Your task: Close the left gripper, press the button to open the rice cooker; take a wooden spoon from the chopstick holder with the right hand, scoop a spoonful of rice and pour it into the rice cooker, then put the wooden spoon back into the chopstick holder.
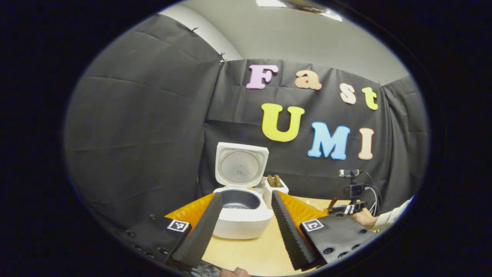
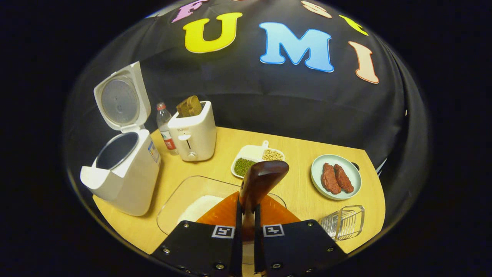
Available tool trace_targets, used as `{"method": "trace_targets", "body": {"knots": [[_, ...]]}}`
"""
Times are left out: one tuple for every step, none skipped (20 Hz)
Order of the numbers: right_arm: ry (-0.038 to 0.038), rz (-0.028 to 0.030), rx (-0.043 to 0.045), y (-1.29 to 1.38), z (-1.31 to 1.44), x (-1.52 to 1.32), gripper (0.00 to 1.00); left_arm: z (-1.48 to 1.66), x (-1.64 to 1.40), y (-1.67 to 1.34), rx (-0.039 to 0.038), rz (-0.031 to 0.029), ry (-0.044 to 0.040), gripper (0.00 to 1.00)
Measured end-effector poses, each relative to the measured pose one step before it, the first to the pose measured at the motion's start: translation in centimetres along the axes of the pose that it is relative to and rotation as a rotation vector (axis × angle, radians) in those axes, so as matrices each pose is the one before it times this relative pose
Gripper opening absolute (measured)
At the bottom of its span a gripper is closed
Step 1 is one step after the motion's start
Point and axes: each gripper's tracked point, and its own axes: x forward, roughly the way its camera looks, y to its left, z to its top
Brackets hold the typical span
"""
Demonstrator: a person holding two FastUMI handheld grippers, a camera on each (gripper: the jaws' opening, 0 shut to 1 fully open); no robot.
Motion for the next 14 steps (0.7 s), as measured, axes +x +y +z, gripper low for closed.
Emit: {"method": "trace_targets", "body": {"knots": [[0.00118,-0.00875,-0.01423,0.225,-0.105,0.043,0.12,-0.434,0.253,0.575,-0.00272,-0.00863,0.00651,0.89],[0.00326,-0.00672,-0.01073,0.367,-0.053,-0.021,0.13,-0.617,0.166,0.486,-0.00352,-0.00725,0.01189,0.89],[0.00724,-0.00019,-0.00111,0.369,-0.144,0.034,0.12,-0.557,0.128,0.505,-0.00722,-0.00655,0.01012,0.89],[0.00919,-0.00266,0.00899,0.428,-0.278,-0.098,0.12,-0.467,0.004,0.630,-0.00855,-0.00237,0.00771,0.89],[0.00940,-0.00068,0.01056,0.401,-0.128,-0.071,0.12,-0.234,0.057,0.669,-0.00974,0.00160,0.00831,0.90],[0.00530,-0.00063,0.00900,0.572,-0.184,0.031,0.12,-0.210,0.351,0.620,-0.01247,0.00057,0.00459,0.91],[0.00661,0.00228,0.01005,0.496,-0.132,-0.088,0.13,-0.223,0.284,0.659,-0.00992,0.00155,0.00696,0.92],[0.00787,0.00659,0.01494,0.565,-0.227,-0.019,0.12,-0.089,-0.031,0.572,-0.00714,0.00320,0.00361,0.92],[0.00535,0.00556,0.01826,0.623,-0.099,0.024,0.13,-0.013,0.107,0.618,-0.00461,0.00277,0.00049,0.91],[0.00254,0.00708,0.02423,0.542,-0.004,-0.007,0.12,-0.133,0.076,0.505,-0.00089,0.00424,-0.00056,0.91],[0.00205,0.00402,0.02327,0.439,0.076,0.019,0.13,0.088,0.076,0.379,0.00189,0.00390,0.00064,0.92],[0.00217,0.00541,0.02417,0.340,-0.066,0.095,0.13,0.150,-0.180,0.302,0.00282,0.00237,-0.00084,0.92],[-0.00177,0.00377,0.02525,0.202,0.039,-0.032,0.12,0.292,-0.062,0.244,0.00215,-0.00002,-0.00329,0.92],[0.00169,0.00711,0.03077,0.205,-0.061,0.025,0.12,0.134,-0.082,0.069,0.00152,-0.00282,-0.00342,0.92]]}}
